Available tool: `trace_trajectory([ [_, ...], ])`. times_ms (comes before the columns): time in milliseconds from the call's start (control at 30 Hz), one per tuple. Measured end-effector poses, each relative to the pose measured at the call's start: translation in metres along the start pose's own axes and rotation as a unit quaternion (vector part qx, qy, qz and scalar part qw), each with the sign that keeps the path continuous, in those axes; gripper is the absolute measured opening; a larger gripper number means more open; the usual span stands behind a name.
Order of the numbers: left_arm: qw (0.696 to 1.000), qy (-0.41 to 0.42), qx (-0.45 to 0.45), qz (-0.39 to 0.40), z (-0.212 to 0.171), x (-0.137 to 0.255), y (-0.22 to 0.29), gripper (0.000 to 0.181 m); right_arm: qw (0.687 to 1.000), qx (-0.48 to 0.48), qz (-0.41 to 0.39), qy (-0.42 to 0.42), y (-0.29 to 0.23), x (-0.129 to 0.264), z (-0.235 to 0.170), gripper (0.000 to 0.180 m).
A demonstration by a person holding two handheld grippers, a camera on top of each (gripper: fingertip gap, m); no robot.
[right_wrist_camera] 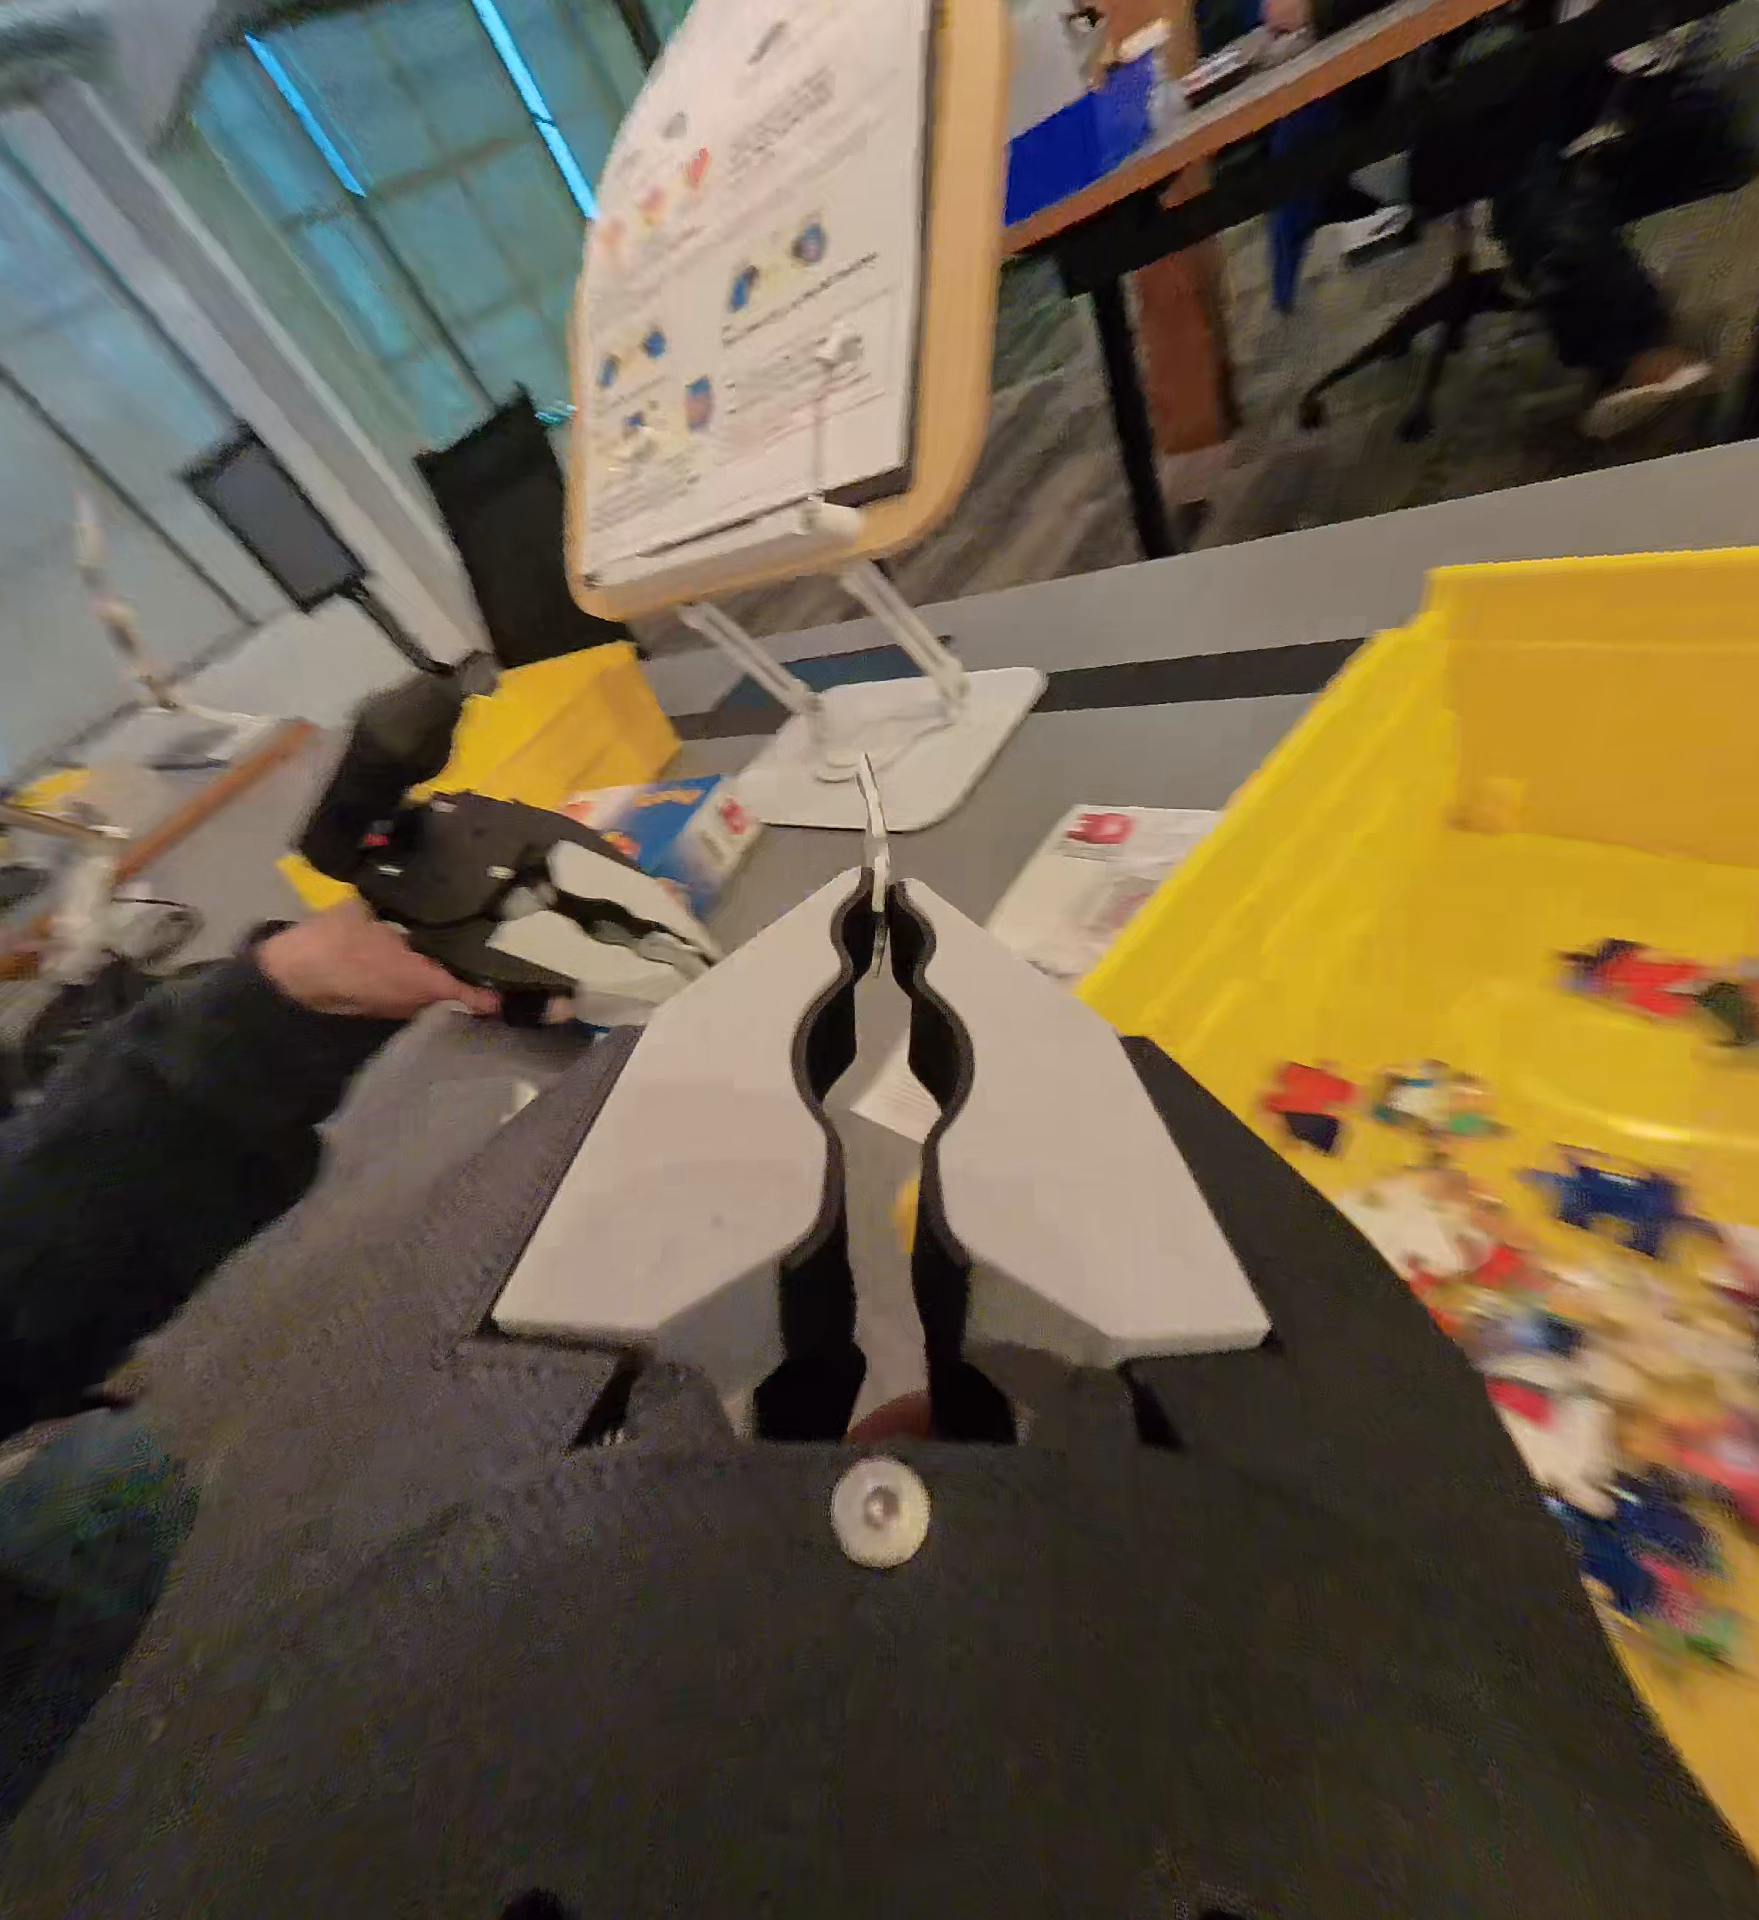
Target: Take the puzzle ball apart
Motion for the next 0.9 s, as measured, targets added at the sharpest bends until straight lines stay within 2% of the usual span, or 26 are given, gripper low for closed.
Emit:
trace_trajectory([
  [33,1.000,-0.003,-0.004,0.004,0.000,0.000,0.000,0.012,0.998,0.024,-0.050,-0.011,0.017,0.006,-0.002,0.000],
  [100,1.000,-0.005,-0.008,0.006,0.001,0.000,0.000,0.009,0.992,0.040,-0.113,-0.044,0.045,0.014,-0.010,0.005],
  [167,1.000,-0.009,-0.017,0.013,0.002,0.000,-0.001,0.006,0.977,0.064,-0.174,-0.103,0.070,0.017,-0.025,0.039],
  [333,0.998,-0.014,-0.043,0.037,0.006,0.002,-0.001,0.005,0.953,0.137,-0.243,-0.120,0.079,0.027,-0.024,0.030],
  [400,0.998,-0.017,-0.050,0.043,0.006,0.003,-0.001,0.005,0.945,0.174,-0.247,-0.122,0.070,0.026,-0.021,0.004],
  [433,0.997,-0.017,-0.054,0.044,0.007,0.003,-0.001,0.005,0.942,0.184,-0.247,-0.133,0.070,0.024,-0.024,0.000],
  [500,0.997,-0.019,-0.059,0.047,0.007,0.004,-0.002,0.005,0.947,0.165,-0.236,-0.141,0.074,0.020,-0.029,0.000],
  [533,0.997,-0.021,-0.061,0.049,0.008,0.005,-0.001,0.005,0.949,0.161,-0.235,-0.136,0.073,0.020,-0.028,0.006],
  [567,0.997,-0.020,-0.062,0.050,0.008,0.006,-0.001,0.004,0.950,0.172,-0.228,-0.126,0.065,0.020,-0.023,0.019],
  [633,0.996,-0.016,-0.067,0.051,0.009,0.007,0.000,0.004,0.964,0.192,-0.158,-0.097,0.025,0.011,-0.016,0.019],
  [700,0.995,-0.011,-0.081,0.052,0.011,0.008,0.002,0.004,0.973,0.202,-0.052,-0.096,-0.030,-0.009,-0.022,0.029],
  [800,0.994,-0.003,-0.098,0.049,0.016,0.007,0.007,0.004,0.952,0.266,-0.022,-0.153,-0.074,-0.053,-0.055,0.037],
  [900,0.991,0.009,-0.128,0.042,0.022,0.010,0.018,0.003,0.928,0.310,-0.027,-0.204,-0.089,-0.101,-0.089,0.034],
])
Point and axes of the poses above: each gripper's, where its closed fingertips meet, x back along the fingers, z out of its top, y = z × x across the jaws, the point moved 1 cm from there along x, back along the fingers, and after that the axes turned 4 degrees about -y, right-handed, at the moved point
